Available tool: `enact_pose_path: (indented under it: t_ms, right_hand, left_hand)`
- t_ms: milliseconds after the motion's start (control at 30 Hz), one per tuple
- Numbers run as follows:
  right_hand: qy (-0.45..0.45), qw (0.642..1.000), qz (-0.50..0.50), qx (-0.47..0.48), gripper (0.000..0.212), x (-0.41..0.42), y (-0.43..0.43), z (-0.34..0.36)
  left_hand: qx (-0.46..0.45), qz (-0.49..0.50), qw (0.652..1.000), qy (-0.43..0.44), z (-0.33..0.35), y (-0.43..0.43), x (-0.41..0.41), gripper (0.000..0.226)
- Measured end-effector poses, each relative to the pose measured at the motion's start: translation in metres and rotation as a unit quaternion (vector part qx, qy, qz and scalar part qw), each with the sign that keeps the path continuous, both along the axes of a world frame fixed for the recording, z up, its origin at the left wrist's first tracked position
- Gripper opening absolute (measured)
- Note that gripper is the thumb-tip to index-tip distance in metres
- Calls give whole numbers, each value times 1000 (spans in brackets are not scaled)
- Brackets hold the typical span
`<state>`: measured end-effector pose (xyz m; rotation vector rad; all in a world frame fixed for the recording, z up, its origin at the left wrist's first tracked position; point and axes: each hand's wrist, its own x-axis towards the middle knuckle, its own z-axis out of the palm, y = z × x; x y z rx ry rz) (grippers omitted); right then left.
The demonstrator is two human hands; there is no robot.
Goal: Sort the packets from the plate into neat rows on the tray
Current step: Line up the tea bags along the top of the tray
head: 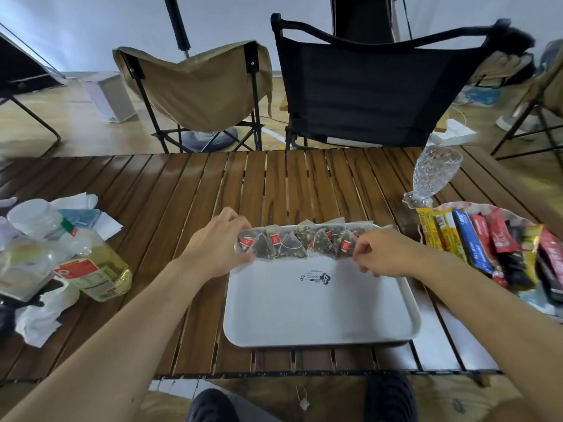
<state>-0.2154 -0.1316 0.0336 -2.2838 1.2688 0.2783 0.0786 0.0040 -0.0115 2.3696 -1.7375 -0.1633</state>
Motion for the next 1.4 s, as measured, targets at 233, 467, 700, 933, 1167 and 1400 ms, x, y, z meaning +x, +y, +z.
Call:
enact_pose_path:
  t_ms: [233,467,700,933,1167,1400]
  right_hand:
    - [-13,1000,0,3,18,-11,-6,-5]
    - [-10,999,26,-18,26,-13,-5,-3]
    - [-40,998,30,50,21,-11,-2,-6]
    - [-43,995,34,88,46,0,2,-18]
    - [-48,993,49,92,40,-6,-1,-15]
    - [-62,995,35,74,27,-15,-3,-4]
  left_hand:
    - [-11,11,1000,-11,-8,-14,-10,46]
    - [-11,10,1000,5,-9,-19,-12,49]
    - [-21,6,1000,11,0,-5,-7,69]
    - [-22,7,1000,17,-5,-7,-12,58]
    - [-10,6,999,44,-7,-15,-18,49]
    - [0,6,1000,10,21,-6,-18,66]
